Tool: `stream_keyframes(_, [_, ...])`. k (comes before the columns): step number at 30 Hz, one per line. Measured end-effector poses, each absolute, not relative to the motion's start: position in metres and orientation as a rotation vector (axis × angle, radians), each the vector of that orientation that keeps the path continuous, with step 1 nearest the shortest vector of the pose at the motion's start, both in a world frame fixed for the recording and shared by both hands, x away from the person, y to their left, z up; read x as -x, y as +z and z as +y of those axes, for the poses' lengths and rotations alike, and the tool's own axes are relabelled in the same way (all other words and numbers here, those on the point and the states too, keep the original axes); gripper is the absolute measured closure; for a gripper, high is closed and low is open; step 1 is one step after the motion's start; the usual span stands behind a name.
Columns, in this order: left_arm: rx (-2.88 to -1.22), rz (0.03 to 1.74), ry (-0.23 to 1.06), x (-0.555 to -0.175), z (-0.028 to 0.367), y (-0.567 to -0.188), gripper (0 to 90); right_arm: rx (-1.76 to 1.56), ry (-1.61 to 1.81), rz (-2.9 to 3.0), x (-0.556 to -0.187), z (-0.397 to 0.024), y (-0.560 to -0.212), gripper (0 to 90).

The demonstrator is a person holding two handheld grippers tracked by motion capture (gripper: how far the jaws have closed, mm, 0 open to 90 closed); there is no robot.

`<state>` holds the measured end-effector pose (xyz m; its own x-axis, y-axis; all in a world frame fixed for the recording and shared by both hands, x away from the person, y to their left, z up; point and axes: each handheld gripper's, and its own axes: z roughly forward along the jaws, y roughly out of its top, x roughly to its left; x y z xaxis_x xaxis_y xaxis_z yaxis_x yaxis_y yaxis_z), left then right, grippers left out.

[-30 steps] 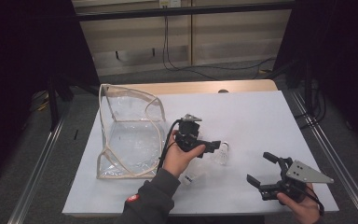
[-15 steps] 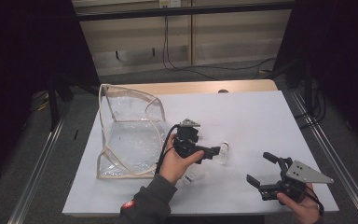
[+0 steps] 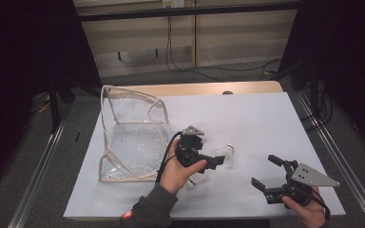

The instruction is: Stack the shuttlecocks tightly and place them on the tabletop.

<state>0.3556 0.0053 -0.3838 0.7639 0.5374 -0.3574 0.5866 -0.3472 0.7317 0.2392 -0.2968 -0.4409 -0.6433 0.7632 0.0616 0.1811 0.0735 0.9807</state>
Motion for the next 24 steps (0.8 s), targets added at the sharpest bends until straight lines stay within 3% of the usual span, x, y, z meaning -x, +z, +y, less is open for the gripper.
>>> stream_keyframes(24, [-2.046, 0.798, -0.11, -0.339, 0.019, -0.387, 4.3, -0.934, 1.603, 1.88, -0.239, -0.296, -0.441, 0.8])
